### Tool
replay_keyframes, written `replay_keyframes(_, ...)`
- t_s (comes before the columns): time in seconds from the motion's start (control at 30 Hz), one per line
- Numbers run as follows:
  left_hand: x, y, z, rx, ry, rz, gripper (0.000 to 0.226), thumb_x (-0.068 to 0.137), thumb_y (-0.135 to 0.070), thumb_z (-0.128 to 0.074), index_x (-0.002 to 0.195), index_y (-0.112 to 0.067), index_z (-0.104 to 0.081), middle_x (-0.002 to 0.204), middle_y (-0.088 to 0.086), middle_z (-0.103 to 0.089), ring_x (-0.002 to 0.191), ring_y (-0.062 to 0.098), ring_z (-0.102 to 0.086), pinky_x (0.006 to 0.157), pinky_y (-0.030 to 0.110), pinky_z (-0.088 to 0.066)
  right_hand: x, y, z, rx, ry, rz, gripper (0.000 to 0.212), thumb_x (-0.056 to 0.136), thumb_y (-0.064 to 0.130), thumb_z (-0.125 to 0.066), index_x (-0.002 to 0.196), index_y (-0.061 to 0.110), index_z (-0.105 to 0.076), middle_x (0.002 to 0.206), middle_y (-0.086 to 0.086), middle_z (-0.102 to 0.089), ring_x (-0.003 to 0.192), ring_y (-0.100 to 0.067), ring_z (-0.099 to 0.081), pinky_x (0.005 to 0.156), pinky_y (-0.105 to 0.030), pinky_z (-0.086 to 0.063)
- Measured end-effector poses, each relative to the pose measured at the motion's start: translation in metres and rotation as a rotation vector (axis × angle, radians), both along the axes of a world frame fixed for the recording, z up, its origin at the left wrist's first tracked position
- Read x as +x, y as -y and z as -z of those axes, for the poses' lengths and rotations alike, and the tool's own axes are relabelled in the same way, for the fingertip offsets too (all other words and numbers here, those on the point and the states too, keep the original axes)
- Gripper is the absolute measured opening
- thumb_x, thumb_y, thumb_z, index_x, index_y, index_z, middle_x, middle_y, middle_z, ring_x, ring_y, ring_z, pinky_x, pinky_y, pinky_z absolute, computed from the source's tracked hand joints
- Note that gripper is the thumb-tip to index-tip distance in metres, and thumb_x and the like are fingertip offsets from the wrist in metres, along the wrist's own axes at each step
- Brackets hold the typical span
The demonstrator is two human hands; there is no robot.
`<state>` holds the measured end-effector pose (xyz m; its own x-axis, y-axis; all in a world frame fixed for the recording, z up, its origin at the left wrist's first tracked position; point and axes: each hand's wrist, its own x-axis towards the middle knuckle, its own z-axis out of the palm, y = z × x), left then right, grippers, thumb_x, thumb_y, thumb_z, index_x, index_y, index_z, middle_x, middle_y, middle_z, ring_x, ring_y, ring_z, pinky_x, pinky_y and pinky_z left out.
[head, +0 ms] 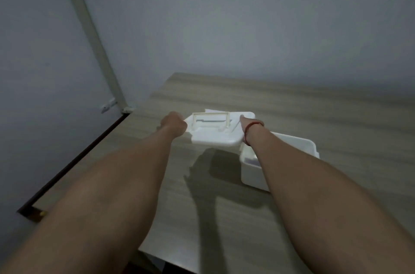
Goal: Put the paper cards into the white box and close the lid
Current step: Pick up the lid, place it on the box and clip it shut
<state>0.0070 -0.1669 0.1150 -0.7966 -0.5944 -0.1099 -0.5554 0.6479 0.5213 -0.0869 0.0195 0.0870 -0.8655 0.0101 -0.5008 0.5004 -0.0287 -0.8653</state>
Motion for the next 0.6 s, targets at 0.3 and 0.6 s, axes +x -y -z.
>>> replay_keyframes(0.3,-0.044,-0.104,0.062,0.266,0.057,-0.147,0.051,0.088,-0.035,-0.044,0.129,-0.008,-0.053,0.135,0.016,-0.056,0.124,0.035,-0.053,0.106,0.043,-0.043,0.006,-0.118,0.019,0.209,-0.017,0.139,0.073,0.081,0.052,-0.061,0.137,0.007,-0.049,0.136,-0.008,-0.058,0.121,-0.027,-0.059,0.108,-0.037,-0.044)
replay_keyframes(0.6,-0.077,-0.157,0.09,0.271,-0.017,-0.115,0.056,0.099,-0.04,-0.037,0.134,0.002,-0.049,0.141,0.022,-0.049,0.131,0.038,-0.046,0.106,0.043,-0.038,-0.001,-0.168,0.035,0.503,-0.021,0.378,0.052,0.092,0.038,-0.056,0.128,0.001,-0.053,0.137,-0.017,-0.055,0.125,-0.034,-0.055,0.102,-0.036,-0.044)
